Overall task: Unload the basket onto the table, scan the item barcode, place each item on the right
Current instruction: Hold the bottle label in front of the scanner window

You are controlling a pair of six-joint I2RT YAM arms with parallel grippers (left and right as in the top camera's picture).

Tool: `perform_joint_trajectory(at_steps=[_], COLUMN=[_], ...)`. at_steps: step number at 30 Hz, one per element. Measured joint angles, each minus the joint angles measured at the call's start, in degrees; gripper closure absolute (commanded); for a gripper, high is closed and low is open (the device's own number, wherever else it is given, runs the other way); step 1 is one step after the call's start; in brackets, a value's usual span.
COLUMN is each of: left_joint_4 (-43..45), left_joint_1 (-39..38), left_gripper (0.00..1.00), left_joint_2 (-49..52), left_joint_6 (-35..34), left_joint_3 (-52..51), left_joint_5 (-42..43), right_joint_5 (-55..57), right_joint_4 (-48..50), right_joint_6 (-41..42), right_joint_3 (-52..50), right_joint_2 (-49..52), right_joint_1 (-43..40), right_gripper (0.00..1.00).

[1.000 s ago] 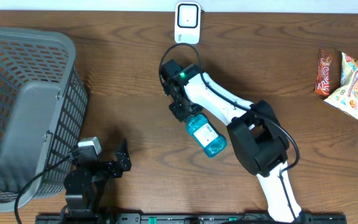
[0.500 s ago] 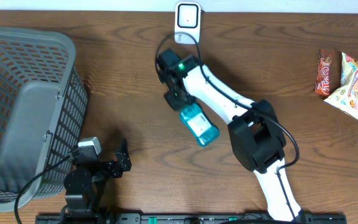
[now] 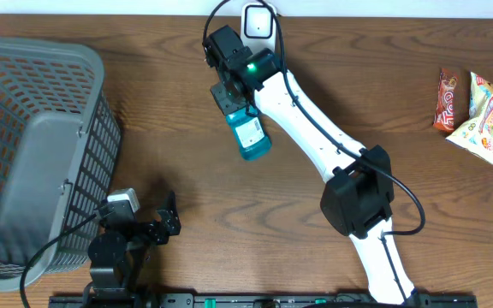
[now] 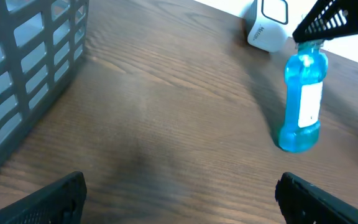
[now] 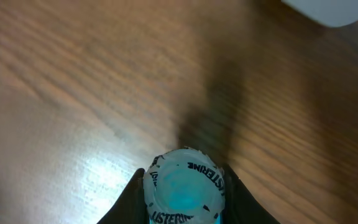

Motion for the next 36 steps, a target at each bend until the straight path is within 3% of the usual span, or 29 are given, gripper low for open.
perform_joint_trajectory(at_steps=[36], left_joint_4=[0.0], left_joint_1=[0.0], left_gripper=[0.02], left_joint_2=[0.0], left_joint_6=[0.0], left_joint_3=[0.0], left_joint_5=[0.0], right_joint_5=[6.84], right_joint_4=[7.02], right_joint_6=[9.49], right_joint_3=[3.17], right_joint_2=[0.0], right_joint_1=[0.02], right_gripper=[0.99])
